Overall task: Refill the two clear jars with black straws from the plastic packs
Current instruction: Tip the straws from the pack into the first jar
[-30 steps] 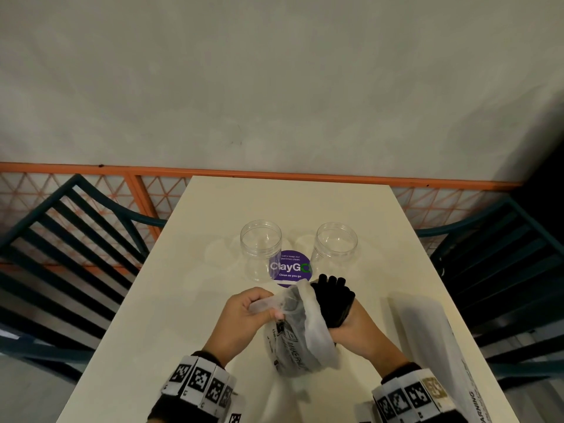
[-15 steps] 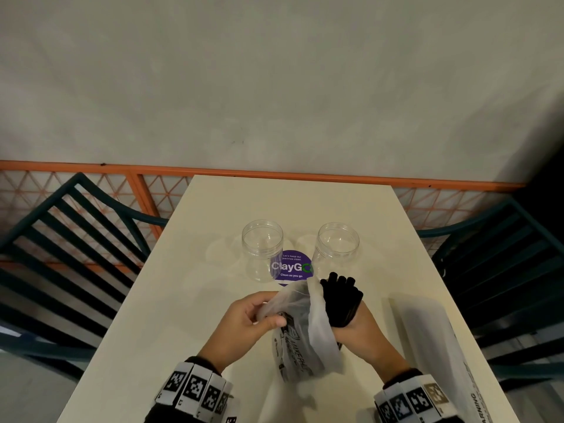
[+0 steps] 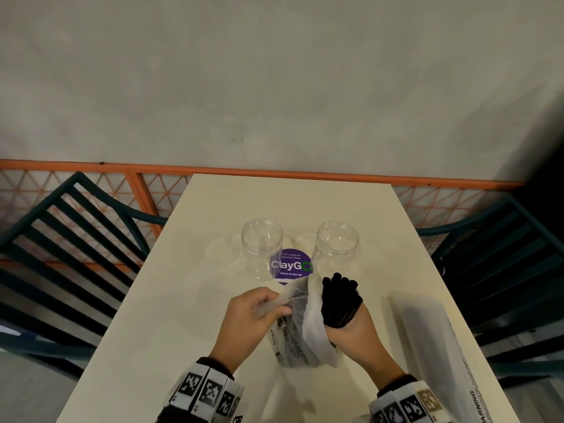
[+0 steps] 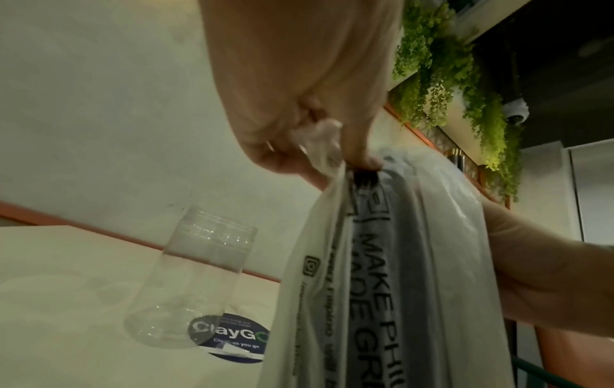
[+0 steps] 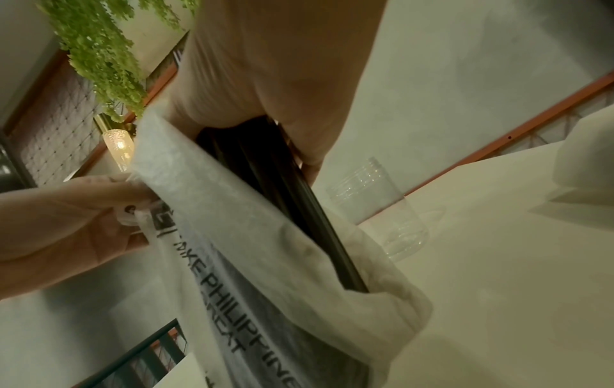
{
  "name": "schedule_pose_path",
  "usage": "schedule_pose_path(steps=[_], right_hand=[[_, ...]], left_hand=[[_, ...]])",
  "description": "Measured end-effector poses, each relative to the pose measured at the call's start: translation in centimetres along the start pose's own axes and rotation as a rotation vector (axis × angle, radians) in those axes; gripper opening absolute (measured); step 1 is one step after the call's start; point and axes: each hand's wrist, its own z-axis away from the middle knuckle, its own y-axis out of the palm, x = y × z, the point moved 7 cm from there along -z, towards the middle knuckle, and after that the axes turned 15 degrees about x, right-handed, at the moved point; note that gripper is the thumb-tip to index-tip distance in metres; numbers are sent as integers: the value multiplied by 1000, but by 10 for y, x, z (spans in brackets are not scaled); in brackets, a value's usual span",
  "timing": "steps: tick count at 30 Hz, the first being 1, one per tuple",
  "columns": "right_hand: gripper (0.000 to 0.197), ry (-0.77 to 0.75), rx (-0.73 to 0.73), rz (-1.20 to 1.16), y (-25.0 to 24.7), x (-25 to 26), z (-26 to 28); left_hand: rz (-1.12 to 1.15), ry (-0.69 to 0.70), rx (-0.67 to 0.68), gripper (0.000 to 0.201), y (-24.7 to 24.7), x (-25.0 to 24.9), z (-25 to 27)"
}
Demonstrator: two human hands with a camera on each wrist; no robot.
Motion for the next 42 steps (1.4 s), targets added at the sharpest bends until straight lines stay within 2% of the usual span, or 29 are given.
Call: schedule_pose_path(steps=[2,4,7,9,11,13,14,15,17,21,26,28,31,33,36,39,42], right_hand=[[49,-5,10,-20,2,1,0],[50,-19,7,-34,1,3,0],[64,-31,16,-42,2,4,-1],[66,-38,29,-43,3,3,-1],[63,-37,51,-30,5,4,-1],[59,-40,77,-17,7,6,-2],[59,-47,88,-10,8,8,-3],[60,-56,97,-5,10,10,-3],[63,-68,104,-16,11,11,-4],[66,-39,171,-54,19,10,-5],[81,27,253,-111,32,1,-7],[78,40,256,-104,33,0,-9],[70,24,250,-73,32,3,-12],[71,2,243,-67,33,4,-13],[79,-10,247,-88,36,4,-14],[84,15,268,-66,36,2,-12],[85,72,382,7,43,-6,-9]], left_hand=[[-27,-1,-63,13,-4,2,-1],[-87,57,-43,8,1,-4,0],[-133,56,-32,23,8,-2,3],[-76,16,-2,22,9,2,4],[106,-2,85,18,11,2,5],[216,-3,159,31,13,-2,4],[176,-2,159,37,11,-3,3],[149,-2,137,35,9,-4,2],[183,-36,41,10,2,-1,1],[312,-123,-104,21,-7,22,4],[344,-158,-104,15,-2,25,7],[373,-152,-86,25,-3,22,6],[464,-108,-6,8,-2,11,7],[382,-94,63,29,3,5,7],[368,-130,9,32,0,6,6],[512,-159,-36,29,-1,14,4],[590,-179,-107,26,-3,23,4]])
